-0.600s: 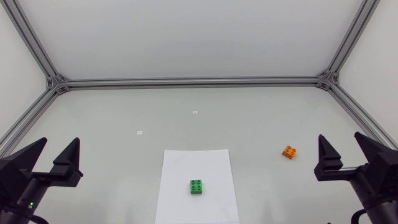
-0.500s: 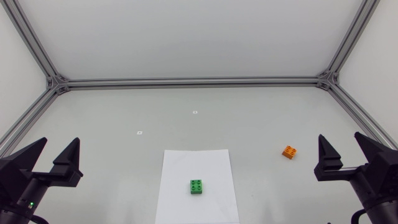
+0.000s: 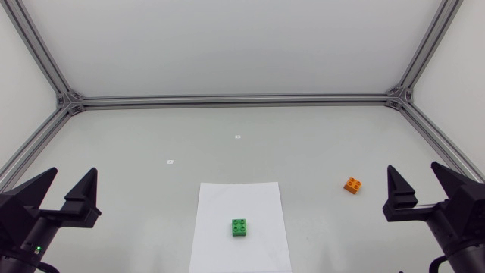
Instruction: Pick up the orange 2x2 brick with the right arm and stack it on top of the green 2x2 brick in the center
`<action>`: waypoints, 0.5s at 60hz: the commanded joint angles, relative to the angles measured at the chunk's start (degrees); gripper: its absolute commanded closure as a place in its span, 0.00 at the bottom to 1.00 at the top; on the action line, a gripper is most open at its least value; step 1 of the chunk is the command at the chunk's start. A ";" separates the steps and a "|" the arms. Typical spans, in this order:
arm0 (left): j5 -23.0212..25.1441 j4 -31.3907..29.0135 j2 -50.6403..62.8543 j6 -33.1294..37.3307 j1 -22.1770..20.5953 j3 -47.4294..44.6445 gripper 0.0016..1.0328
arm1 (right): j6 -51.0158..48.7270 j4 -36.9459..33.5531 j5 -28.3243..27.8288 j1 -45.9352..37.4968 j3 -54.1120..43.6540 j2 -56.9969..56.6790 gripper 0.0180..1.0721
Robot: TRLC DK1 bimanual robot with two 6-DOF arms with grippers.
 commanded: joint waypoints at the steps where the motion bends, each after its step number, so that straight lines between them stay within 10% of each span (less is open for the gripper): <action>1: 0.23 -0.84 -0.45 0.73 0.14 -2.35 0.04 | 1.02 -1.37 -0.50 1.33 3.32 -0.54 0.04; 30: 0.23 -0.76 -0.45 0.73 0.14 -2.35 0.04 | 2.61 -5.58 -0.14 0.72 20.11 17.30 0.04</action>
